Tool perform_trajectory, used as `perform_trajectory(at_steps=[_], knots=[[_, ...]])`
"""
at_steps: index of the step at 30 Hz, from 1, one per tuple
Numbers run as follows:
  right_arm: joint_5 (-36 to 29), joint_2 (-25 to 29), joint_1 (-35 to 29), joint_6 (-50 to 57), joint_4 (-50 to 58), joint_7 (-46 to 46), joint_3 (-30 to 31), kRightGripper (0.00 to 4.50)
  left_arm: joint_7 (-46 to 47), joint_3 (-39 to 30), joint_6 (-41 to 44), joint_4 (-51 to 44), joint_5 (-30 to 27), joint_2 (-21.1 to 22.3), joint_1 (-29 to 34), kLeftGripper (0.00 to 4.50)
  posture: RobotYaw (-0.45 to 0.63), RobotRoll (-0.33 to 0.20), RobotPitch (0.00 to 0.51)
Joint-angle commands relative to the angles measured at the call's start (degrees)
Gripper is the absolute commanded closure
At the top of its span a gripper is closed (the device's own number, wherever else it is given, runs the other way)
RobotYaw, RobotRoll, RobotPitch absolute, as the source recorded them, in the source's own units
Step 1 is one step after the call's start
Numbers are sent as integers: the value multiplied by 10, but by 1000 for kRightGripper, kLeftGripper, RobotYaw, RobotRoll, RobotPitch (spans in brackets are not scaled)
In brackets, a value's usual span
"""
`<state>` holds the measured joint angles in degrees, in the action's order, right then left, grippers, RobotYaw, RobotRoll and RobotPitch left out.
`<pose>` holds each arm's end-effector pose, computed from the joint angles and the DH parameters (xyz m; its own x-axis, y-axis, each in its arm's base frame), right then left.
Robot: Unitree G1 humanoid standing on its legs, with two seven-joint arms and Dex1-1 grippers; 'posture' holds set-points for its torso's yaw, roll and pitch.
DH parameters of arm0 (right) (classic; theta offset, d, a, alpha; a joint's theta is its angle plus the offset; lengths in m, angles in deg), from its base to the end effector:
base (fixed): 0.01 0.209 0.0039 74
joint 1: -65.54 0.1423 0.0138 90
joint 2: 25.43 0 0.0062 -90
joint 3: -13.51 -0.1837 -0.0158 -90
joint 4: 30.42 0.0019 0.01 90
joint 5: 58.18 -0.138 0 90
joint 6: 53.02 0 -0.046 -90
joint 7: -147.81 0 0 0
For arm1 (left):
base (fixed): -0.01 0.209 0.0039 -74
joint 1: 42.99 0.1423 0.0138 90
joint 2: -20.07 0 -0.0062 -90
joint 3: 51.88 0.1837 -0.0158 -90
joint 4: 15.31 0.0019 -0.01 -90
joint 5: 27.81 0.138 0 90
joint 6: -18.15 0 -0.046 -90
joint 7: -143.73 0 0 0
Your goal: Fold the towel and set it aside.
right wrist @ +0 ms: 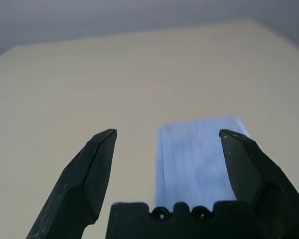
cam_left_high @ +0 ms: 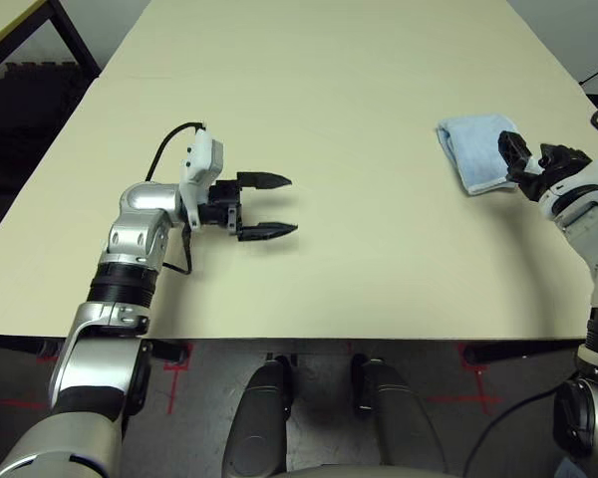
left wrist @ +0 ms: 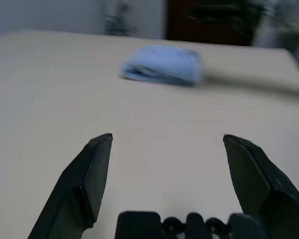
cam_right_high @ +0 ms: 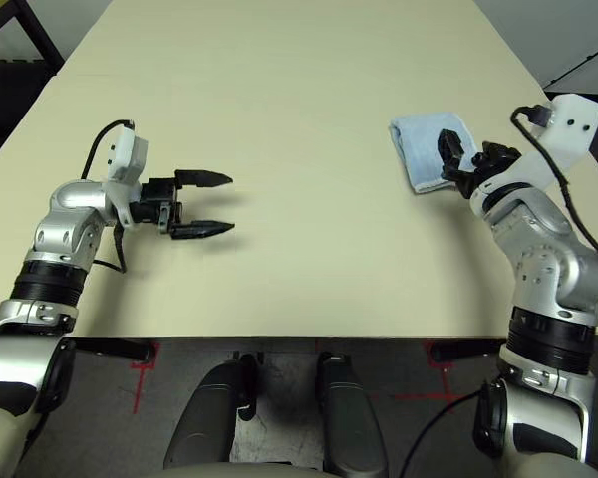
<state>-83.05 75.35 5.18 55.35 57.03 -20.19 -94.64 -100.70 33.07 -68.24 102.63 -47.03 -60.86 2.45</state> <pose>0.2725 -0.2606 0.1877 0.9599 0.0504 0.2758 -0.0650 0.9969 0.0439 0.3282 0.2239 0.1850 0.4778 -0.8719 0.1072 0.8375 0.4890 0.2441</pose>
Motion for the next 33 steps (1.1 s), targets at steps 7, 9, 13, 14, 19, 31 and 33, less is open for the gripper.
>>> perform_trajectory(at_steps=[7,9,13,14,19,31,33], knots=[[130,-60,149,-338,-385,13,39,20,408,-102,-132,174,64,-56,-62,0,83,0,175],[139,-70,180,-372,-461,19,42,20,475,-106,-170,232,86,-46,-81,0,95,0,178],[149,-87,217,-405,-561,13,42,20,545,-91,-222,313,128,-28,-99,0,99,0,180],[151,-89,223,-414,-575,7,40,20,556,-89,-232,328,134,-24,-102,0,100,0,180],[146,-92,236,-431,-613,2,30,20,573,-85,-253,376,151,-15,-113,0,85,0,173],[135,-70,216,-419,-609,68,21,20,538,-86,-252,370,141,-10,-90,0,52,0,157],[138,-70,215,-424,-607,67,23,20,530,-91,-255,363,135,-8,-83,0,55,0,151]])
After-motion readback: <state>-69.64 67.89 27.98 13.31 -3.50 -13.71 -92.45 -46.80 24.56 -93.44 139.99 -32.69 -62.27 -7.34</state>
